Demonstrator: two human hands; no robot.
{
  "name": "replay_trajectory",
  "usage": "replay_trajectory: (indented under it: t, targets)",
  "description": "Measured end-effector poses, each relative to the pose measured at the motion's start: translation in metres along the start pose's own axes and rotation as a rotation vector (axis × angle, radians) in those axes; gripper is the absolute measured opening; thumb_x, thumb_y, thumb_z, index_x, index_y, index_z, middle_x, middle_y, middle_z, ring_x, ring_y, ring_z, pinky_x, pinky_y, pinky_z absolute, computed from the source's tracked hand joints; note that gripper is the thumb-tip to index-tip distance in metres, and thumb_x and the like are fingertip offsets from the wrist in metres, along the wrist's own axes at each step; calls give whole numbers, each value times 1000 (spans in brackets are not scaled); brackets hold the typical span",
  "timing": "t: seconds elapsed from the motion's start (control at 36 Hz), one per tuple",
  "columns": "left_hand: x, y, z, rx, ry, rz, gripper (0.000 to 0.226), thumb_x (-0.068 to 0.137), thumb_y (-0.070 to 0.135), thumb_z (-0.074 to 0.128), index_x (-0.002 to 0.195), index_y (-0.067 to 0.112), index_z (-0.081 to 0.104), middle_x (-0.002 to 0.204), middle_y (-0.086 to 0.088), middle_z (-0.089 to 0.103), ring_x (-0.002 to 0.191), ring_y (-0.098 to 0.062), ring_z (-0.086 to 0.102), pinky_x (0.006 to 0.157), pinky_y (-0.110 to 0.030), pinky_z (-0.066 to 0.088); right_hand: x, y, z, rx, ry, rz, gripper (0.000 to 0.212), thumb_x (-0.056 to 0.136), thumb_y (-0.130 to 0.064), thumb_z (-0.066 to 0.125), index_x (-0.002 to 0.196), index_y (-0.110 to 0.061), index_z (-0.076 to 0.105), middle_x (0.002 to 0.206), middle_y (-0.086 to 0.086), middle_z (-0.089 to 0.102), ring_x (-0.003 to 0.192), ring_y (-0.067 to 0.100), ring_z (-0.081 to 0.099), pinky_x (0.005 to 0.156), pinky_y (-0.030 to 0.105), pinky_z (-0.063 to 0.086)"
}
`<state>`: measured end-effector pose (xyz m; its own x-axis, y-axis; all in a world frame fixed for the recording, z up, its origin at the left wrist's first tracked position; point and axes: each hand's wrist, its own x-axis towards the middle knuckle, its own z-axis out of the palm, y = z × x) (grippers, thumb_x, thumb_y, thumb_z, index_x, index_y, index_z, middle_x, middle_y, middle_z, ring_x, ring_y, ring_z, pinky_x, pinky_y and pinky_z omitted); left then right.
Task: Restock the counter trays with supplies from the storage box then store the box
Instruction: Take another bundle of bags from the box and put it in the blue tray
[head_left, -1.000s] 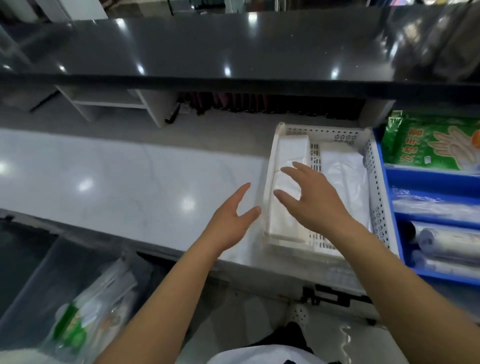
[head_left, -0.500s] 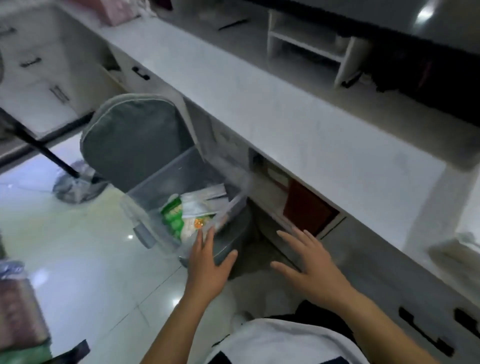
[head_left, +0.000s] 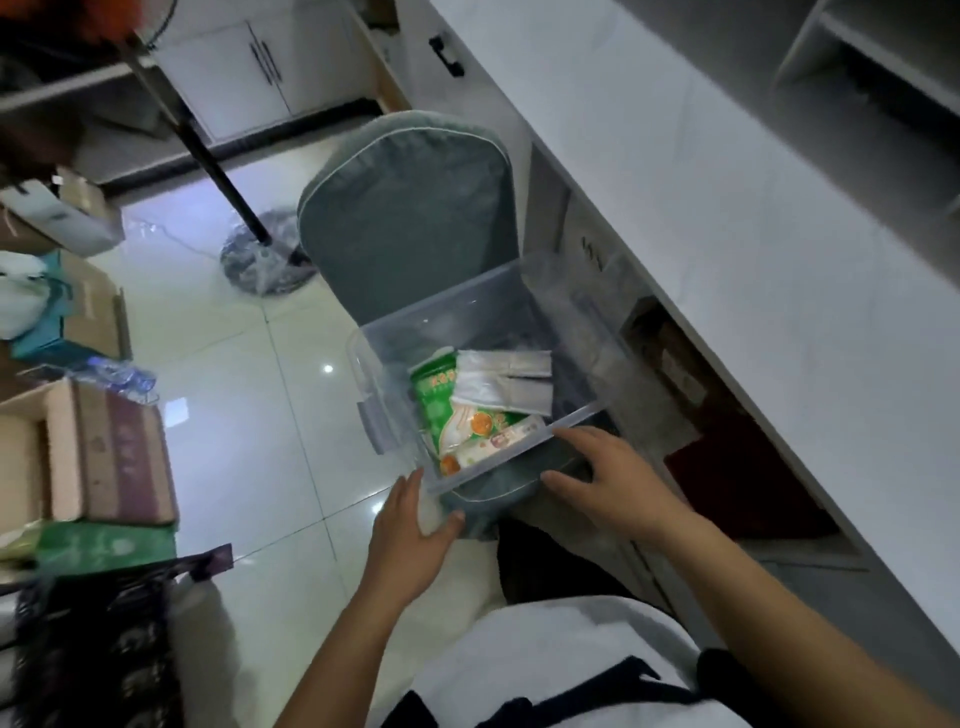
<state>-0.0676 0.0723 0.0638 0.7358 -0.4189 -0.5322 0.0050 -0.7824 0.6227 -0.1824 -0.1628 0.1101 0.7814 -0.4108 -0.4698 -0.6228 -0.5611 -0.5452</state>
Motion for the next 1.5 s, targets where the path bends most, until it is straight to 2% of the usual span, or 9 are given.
replay_trajectory:
  t: [0.11, 0.31, 0.47, 0.69, 0.86, 1.06, 1.19, 1.33, 1.5]
  targets:
    - [32, 20, -25, 62, 15, -4, 70, 91, 38, 66, 151, 26, 33, 155, 4, 35, 143, -18, 33, 111, -26, 28, 60, 0, -6, 47, -2, -16, 60, 88, -46, 62, 141, -22, 49, 143, 2, 53, 131, 22, 47, 107, 41, 41]
    - [112, 35, -22, 198, -81, -68, 70, 90, 33, 66, 152, 21, 34, 159, -4, 32, 145, -20, 30, 120, -38, 24, 144, 28, 12, -187, -161, 61, 53, 89, -45, 55, 139, -26, 48, 147, 5, 45, 139, 28, 33, 110, 47, 27]
    - [183, 44, 10, 327, -239, -57, 70, 84, 38, 63, 147, 17, 41, 149, -7, 46, 135, -27, 44, 109, -37, 38, 167, 62, 30, -344, -201, 174, 52, 92, -43, 49, 143, -32, 45, 159, 0, 28, 148, 35, 10, 113, 61, 12]
    - [291, 11, 72, 725, -440, 76, 71, 84, 33, 61, 149, 17, 37, 146, -17, 45, 128, -38, 46, 102, -45, 43, 158, 114, 67, -267, 178, 162, 38, 89, -46, 50, 120, -32, 67, 132, -2, 62, 115, 39, 56, 101, 58, 37]
    - [370, -6, 123, 974, -546, 219, 73, 83, 26, 63, 150, 21, 33, 159, -12, 27, 140, -36, 32, 112, -48, 32, 156, 129, 112, -108, 302, 204, 43, 99, -46, 45, 136, -27, 57, 151, 0, 45, 141, 36, 38, 102, 66, 32]
    - [425, -4, 171, 1133, -497, 495, 78, 87, 14, 58, 155, 19, 18, 163, -12, 14, 149, -35, 14, 116, -56, 22, 165, 82, 115, 52, 458, 471, 39, 93, -38, 50, 124, -22, 68, 153, 1, 42, 134, 42, 40, 108, 60, 28]
    - [434, 0, 175, 1159, -397, 658, 55, 85, 4, 49, 138, 12, 41, 139, -20, 47, 124, -41, 47, 82, -52, 50, 180, 44, 99, 348, 629, 680, 37, 89, -41, 56, 122, -31, 67, 146, -17, 43, 147, 20, 21, 115, 52, 26]
    - [443, 14, 146, 956, -421, 748, 49, 84, -3, 49, 131, 12, 52, 126, -16, 57, 110, -39, 58, 74, -45, 49, 205, 8, 84, 510, 765, 638, 27, 88, -28, 62, 114, -30, 69, 134, -11, 58, 140, 10, 37, 113, 20, 28]
    - [424, 32, 102, 625, -299, 528, 39, 89, 1, 51, 120, 20, 63, 114, -10, 64, 96, -36, 64, 73, -38, 47, 240, -12, 78, 1110, 602, 793, 24, 87, -17, 71, 109, -26, 73, 100, -19, 72, 100, -8, 64, 85, 14, 47]
